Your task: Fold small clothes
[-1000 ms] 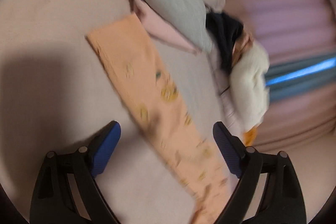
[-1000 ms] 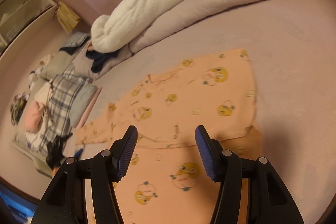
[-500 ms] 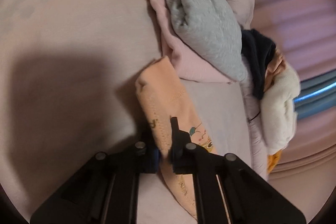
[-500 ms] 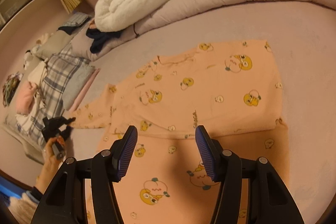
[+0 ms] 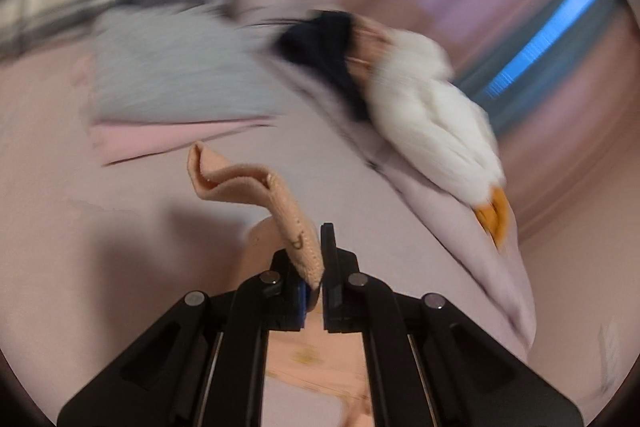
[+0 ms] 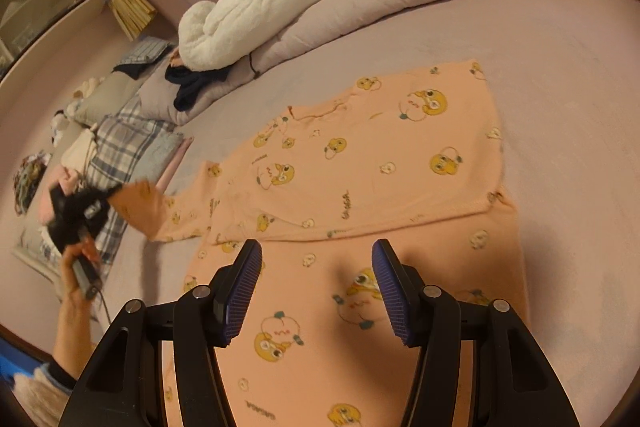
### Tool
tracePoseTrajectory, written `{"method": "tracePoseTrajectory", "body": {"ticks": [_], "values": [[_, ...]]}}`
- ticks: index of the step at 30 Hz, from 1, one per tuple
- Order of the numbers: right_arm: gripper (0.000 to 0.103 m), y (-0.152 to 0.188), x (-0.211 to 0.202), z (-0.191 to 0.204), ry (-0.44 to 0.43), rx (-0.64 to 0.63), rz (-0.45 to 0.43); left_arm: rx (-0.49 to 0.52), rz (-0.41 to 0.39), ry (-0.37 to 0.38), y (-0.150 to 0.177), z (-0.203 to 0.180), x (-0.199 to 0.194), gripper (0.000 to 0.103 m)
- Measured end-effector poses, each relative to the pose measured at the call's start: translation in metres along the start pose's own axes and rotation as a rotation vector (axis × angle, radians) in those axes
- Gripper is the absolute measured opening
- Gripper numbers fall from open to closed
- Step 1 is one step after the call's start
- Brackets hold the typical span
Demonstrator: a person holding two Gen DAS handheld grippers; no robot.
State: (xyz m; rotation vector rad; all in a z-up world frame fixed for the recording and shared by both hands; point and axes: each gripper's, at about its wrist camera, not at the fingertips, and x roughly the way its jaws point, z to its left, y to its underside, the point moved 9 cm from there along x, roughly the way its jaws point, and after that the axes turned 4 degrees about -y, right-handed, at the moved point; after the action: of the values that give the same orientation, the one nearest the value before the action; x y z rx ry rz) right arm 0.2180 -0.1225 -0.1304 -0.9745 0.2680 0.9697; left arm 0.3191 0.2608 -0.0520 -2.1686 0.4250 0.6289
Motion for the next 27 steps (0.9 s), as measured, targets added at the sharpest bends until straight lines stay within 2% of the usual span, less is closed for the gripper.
{"method": "tracePoseTrajectory", "body": {"ticks": [3,6,10,15,17,18,19,20,21,24,27], "values": [[0.057,0.004,-0.011,-0.009,0.002,0.013,-0.017,0.149,0.024,0.051,0.030,-0.073,0.005,0.002],[0.057,0.010,-0.021,-0.020,-0.004,0.031,-0.026,0.249,0.068,0.104,0.070,-0.133,0.016,0.002],[0.057,0.014,-0.033,-0.036,-0.009,0.073,-0.047,0.437,0.120,0.122,0.147,-0.210,0.036,0.003],[0.057,0.015,-0.050,-0.055,-0.006,0.134,-0.083,0.580,0.244,0.144,0.245,-0.259,0.065,0.007],[0.057,0.013,-0.058,-0.061,-0.009,0.160,-0.105,0.608,0.306,0.153,0.273,-0.265,0.075,0.020],[0.057,0.012,-0.061,-0.064,-0.011,0.170,-0.114,0.619,0.336,0.157,0.286,-0.268,0.078,0.043],[0.057,0.011,-0.065,-0.067,-0.011,0.180,-0.122,0.624,0.357,0.162,0.291,-0.271,0.082,0.077],[0.057,0.010,-0.068,-0.071,-0.009,0.193,-0.133,0.629,0.365,0.167,0.296,-0.272,0.083,0.088],[0.057,0.010,-0.071,-0.074,-0.008,0.203,-0.141,0.634,0.351,0.170,0.297,-0.273,0.081,0.092],[0.057,0.008,-0.075,-0.078,-0.012,0.226,-0.161,0.698,0.319,0.192,0.299,-0.274,0.067,0.092],[0.057,0.008,-0.071,-0.074,-0.028,0.230,-0.156,0.701,0.290,0.232,0.289,-0.258,0.045,0.092]]}}
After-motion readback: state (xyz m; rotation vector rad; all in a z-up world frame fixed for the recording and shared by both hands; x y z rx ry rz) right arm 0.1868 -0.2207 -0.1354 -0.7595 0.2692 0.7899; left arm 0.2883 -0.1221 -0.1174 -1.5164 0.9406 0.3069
